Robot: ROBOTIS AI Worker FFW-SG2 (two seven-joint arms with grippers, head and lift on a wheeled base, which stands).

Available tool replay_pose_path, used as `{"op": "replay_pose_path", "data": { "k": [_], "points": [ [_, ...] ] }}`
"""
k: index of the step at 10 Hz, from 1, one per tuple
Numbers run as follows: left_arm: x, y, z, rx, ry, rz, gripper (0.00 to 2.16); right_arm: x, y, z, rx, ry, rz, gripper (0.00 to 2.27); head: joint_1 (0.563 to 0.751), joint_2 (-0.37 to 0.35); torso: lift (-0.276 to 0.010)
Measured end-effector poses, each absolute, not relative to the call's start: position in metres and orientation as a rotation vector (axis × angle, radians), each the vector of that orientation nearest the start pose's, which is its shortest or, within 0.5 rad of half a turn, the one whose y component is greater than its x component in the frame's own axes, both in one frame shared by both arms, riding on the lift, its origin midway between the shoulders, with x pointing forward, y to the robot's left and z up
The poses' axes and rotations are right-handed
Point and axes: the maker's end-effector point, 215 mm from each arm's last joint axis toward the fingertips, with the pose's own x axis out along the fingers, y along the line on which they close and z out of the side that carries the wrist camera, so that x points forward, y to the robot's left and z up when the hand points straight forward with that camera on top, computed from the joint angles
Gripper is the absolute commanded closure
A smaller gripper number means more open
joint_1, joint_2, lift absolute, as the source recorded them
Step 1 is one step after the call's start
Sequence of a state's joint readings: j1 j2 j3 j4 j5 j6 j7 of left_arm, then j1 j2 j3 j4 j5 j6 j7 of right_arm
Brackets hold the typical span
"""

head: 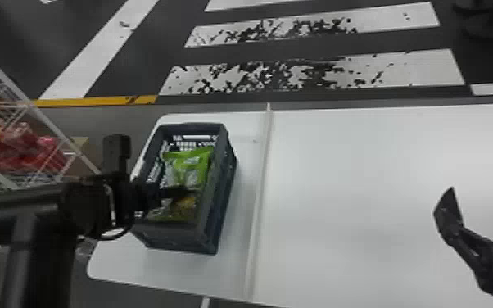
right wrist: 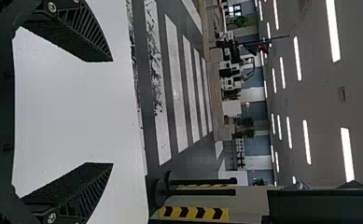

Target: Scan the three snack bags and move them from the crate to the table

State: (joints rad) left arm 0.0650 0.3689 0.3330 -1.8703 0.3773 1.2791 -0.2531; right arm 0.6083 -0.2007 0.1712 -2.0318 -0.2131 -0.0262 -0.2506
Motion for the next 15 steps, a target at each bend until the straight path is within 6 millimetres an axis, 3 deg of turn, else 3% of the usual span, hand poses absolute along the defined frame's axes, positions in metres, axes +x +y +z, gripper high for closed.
{"op": "replay_pose_path", "data": {
  "k": [8,13,15],
  "points": [
    [0.459,0.387,-0.419,-0.134,0.821,-0.051,2.06,0.402,-0.214,-0.404,0.102,0.189,-0.034,0.09,0.695,0.224,-0.062],
    [0.452,0.396,-0.36,-0.049,0.688,0.019,2.06,0.411,-0.216,-0.412,0.109,0.202,-0.038,0.09,0.695,0.231,-0.062],
    [0.447,0.39,-0.335,-0.01,0.632,0.029,2.06,0.414,-0.217,-0.413,0.112,0.202,-0.043,0.09,0.695,0.227,-0.062]
  ]
}}
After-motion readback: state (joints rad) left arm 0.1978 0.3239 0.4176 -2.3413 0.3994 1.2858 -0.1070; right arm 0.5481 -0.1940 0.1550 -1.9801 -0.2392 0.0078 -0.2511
